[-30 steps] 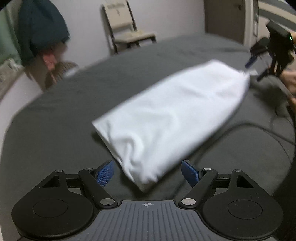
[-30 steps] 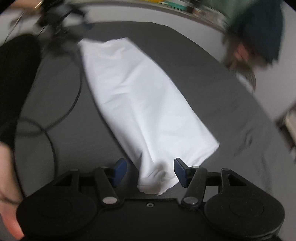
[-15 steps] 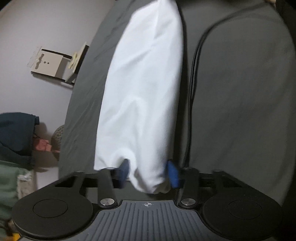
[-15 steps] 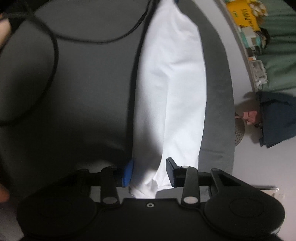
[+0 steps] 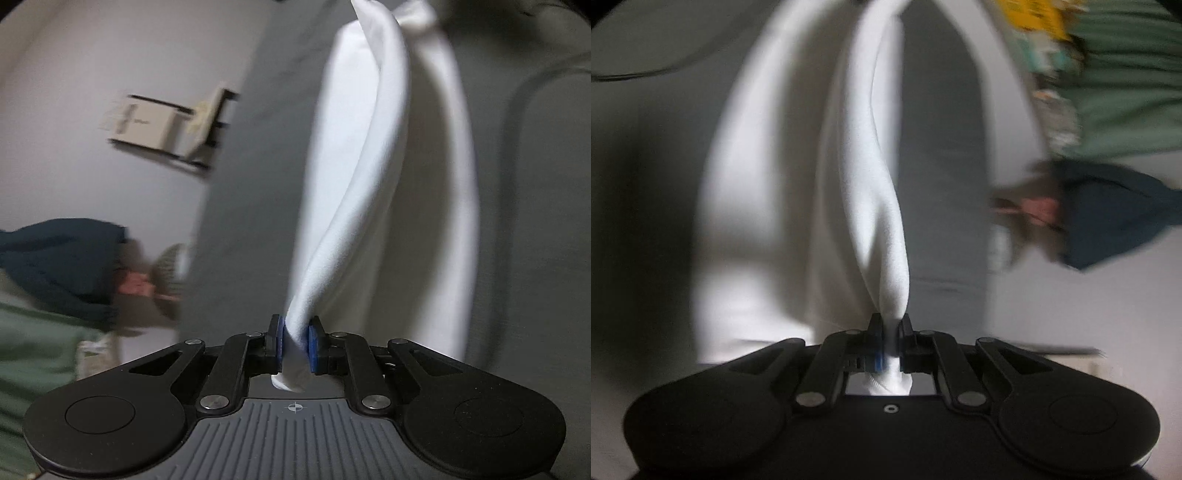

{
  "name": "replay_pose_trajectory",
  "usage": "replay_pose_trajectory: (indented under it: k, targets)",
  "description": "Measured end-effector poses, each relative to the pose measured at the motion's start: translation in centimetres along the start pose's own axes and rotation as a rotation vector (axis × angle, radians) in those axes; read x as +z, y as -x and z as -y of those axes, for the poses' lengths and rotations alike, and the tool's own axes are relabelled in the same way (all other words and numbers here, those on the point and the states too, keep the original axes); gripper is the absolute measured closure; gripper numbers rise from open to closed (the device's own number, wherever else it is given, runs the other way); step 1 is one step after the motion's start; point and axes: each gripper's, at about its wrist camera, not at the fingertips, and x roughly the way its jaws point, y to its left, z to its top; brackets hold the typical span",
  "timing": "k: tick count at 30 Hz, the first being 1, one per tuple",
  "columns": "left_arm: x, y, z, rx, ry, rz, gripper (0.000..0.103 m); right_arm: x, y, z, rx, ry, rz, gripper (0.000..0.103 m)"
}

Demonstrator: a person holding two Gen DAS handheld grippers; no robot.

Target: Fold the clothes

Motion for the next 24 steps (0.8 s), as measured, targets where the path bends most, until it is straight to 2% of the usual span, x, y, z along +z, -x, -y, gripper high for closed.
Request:
replay_pose_trajectory:
  k: [2,3,5,9,11,12,16,19,24]
  targets:
    - [0.0,-0.1,-1.2,0.029,0.016,0.010,0.090,-0.2,-0.2,1.4,-0.054,-0.031,-0.006,0.095]
    - [-0.1,-0.1,-1.9,0.044,0.023,0.015,0.090,-0.4,0.0,1.4,-0.054,-0.043,-0.005,0.095]
    - [-0.1,-0.2,-2.9,0.066,0.039,0.025,0.090,-0.6,0.5,-0.1,0.006,-0.038,0.006,0.095]
    - [-1.1,-0.3,0.6,-0.112,0.033,0.020,0.090,-0.6,0.1,-6.4,0.183,0.048,0.000,0.095]
    - [-1.6,-0.8,2.8,-0.216,0.040,0.006,0.090,-0.4,0.0,-8.7,0.227,0.067,-0.001,0.095]
    - [-1.8,-1.1,3.6,-0.245,0.037,-0.002,0.090,-0.3,0.0,-9.5,0.231,0.076,0.001,0.095]
    - [-2.7,-1.8,4.7,-0.258,0.060,-0.017,0.090,-0.1,0.1,-10.0,0.231,0.074,0.004,0.095]
    - [-3.1,-2.0,4.7,-0.249,0.040,-0.017,0.090,0.0,0.5,-10.0,0.242,0.085,0.012,0.095]
    - [-3.0,-2.2,3.7,-0.208,0.030,-0.015,0.090,0.0,0.4,-10.0,0.246,0.086,0.020,0.095]
